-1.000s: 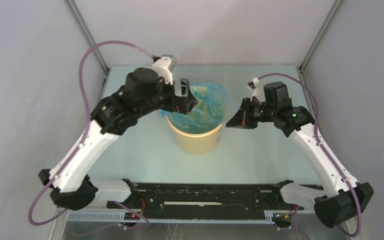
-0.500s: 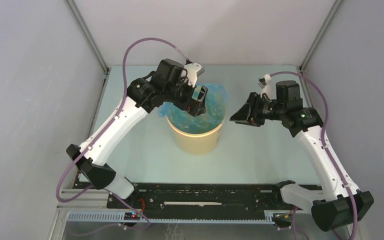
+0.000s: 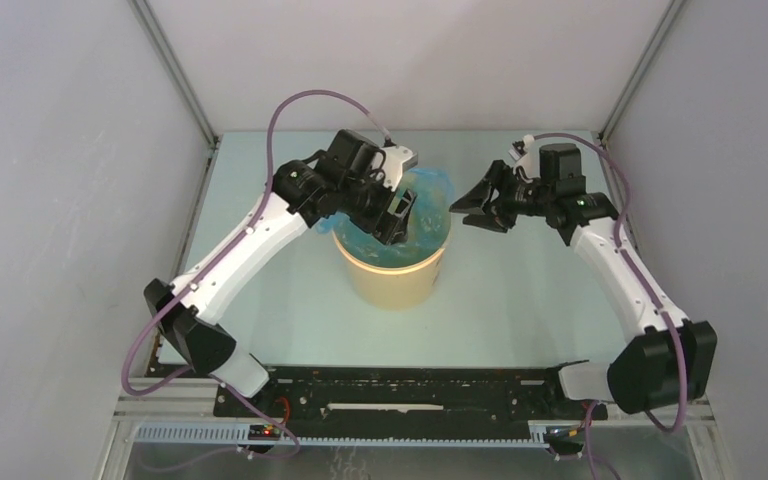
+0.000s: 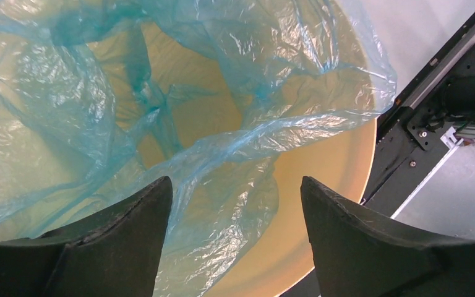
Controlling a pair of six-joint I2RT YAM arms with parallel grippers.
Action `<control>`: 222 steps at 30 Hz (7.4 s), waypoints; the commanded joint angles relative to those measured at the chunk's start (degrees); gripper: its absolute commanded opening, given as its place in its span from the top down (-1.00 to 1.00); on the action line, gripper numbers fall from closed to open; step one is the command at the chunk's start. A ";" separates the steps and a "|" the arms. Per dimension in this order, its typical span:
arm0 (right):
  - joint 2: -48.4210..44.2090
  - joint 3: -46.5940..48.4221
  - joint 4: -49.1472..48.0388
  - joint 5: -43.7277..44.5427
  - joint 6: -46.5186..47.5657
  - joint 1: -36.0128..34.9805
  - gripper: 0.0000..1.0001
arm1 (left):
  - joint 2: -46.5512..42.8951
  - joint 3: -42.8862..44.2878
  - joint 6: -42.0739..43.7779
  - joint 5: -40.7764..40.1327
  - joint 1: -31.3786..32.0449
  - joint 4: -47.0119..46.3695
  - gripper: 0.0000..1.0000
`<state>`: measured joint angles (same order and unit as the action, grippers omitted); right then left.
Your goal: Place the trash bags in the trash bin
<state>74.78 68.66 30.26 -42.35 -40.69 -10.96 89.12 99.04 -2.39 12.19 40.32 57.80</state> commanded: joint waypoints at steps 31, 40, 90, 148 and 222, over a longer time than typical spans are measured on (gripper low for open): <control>9.68 9.39 -5.94 0.07 -1.24 -0.20 0.69 | -4.42 -2.78 6.40 -16.97 3.37 -0.01 -0.70; 9.74 9.42 -7.04 -1.04 -3.38 -0.13 1.00 | -4.20 -3.65 11.14 -29.09 7.84 -1.73 -0.22; 7.44 8.67 4.70 0.97 1.74 2.17 1.00 | -18.63 -25.20 -14.04 -23.31 23.91 -5.54 1.00; 14.45 -0.55 -8.19 -4.56 -1.81 1.69 1.00 | -28.77 -68.11 -79.88 23.67 -40.76 -74.89 -0.38; 32.25 33.65 17.82 46.55 26.83 -34.70 -0.60 | -13.48 -54.25 -48.56 23.37 -33.28 -42.16 0.57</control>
<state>107.13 105.89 53.95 -5.63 -15.99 -44.97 75.11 45.04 -50.98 33.15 6.59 17.02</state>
